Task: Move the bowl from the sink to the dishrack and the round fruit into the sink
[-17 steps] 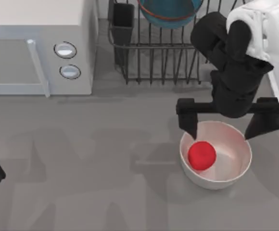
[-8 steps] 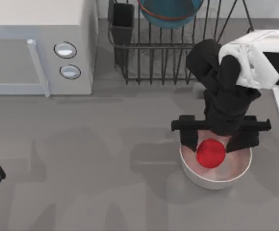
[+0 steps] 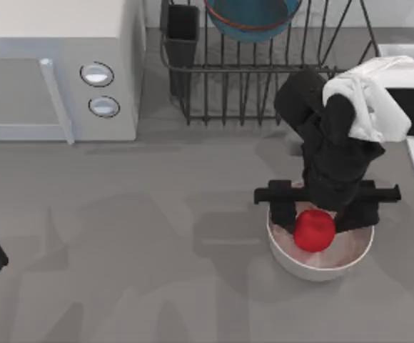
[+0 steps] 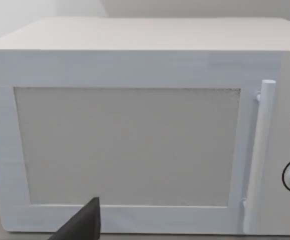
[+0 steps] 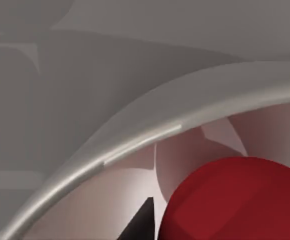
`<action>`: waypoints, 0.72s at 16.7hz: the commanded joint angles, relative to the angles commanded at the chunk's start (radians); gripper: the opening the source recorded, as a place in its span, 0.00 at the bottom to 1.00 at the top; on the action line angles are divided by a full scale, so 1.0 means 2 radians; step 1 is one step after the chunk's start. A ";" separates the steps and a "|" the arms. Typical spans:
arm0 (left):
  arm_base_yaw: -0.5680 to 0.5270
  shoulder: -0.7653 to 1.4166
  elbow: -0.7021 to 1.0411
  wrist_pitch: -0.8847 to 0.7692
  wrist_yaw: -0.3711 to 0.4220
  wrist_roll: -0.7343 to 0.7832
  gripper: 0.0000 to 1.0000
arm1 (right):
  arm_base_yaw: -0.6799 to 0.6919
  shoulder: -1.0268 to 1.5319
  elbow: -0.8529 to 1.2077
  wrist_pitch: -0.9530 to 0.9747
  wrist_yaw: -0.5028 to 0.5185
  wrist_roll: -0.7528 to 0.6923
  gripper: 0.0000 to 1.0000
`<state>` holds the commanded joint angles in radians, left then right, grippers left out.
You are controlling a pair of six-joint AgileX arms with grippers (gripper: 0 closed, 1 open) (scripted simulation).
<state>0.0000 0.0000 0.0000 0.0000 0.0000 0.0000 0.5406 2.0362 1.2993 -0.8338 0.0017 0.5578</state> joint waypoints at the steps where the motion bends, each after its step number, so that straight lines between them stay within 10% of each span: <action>1: 0.000 0.000 0.000 0.000 0.000 0.000 1.00 | 0.000 0.000 0.000 0.000 0.000 0.000 0.77; 12: 0.000 0.000 0.000 0.000 0.000 0.000 1.00 | 0.000 0.000 0.000 0.000 0.000 0.000 0.00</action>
<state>0.0000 0.0000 0.0000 0.0000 0.0000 0.0000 0.5406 2.0362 1.2993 -0.8338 0.0017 0.5578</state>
